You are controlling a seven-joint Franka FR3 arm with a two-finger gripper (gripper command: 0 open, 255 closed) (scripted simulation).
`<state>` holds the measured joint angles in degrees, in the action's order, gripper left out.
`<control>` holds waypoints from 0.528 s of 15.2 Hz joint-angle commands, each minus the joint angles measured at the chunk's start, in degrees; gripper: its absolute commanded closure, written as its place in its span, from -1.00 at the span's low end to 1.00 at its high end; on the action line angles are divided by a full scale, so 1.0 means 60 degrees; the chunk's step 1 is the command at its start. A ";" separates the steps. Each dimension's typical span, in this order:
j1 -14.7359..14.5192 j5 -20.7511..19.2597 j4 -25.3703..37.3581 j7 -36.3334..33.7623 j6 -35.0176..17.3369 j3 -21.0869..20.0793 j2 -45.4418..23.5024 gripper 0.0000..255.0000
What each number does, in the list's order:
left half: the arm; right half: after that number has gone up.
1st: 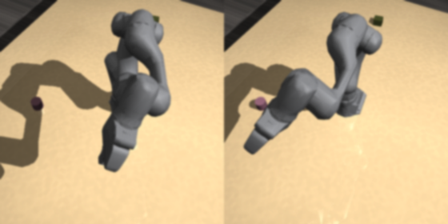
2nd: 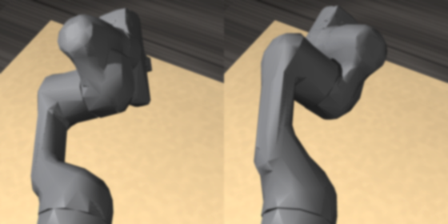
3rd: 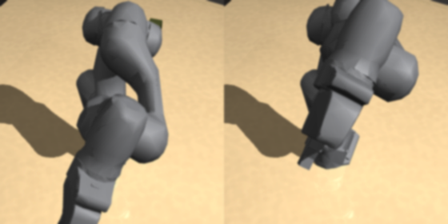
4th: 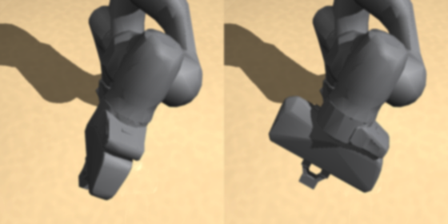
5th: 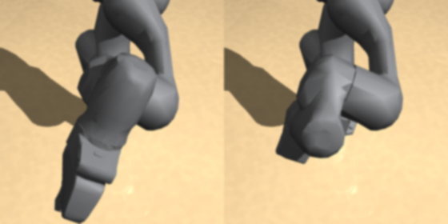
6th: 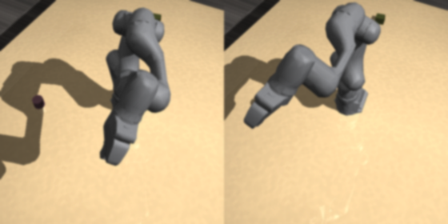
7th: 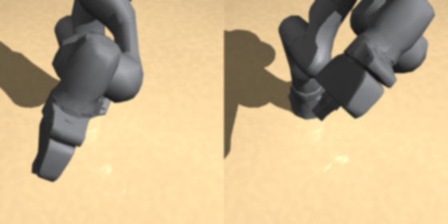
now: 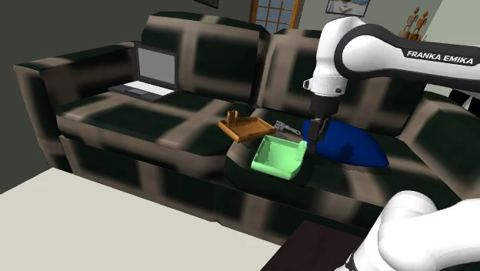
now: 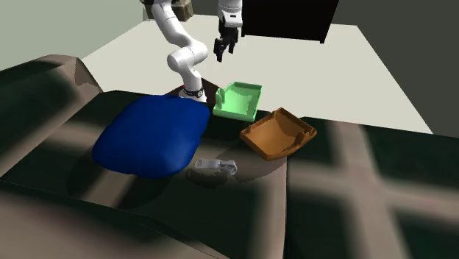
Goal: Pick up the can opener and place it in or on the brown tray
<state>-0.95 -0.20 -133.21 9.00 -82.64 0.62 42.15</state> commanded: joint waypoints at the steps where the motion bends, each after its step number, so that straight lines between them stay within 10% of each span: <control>1: 0.0000 0.0000 0.0000 0.0000 0.0000 0.0000 0.0000 -1.00; 8: 0.0326 -0.0809 0.0085 0.1569 -0.1498 0.1268 -0.1135 -1.00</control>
<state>0.70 -4.35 -132.69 16.87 -89.66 6.96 36.84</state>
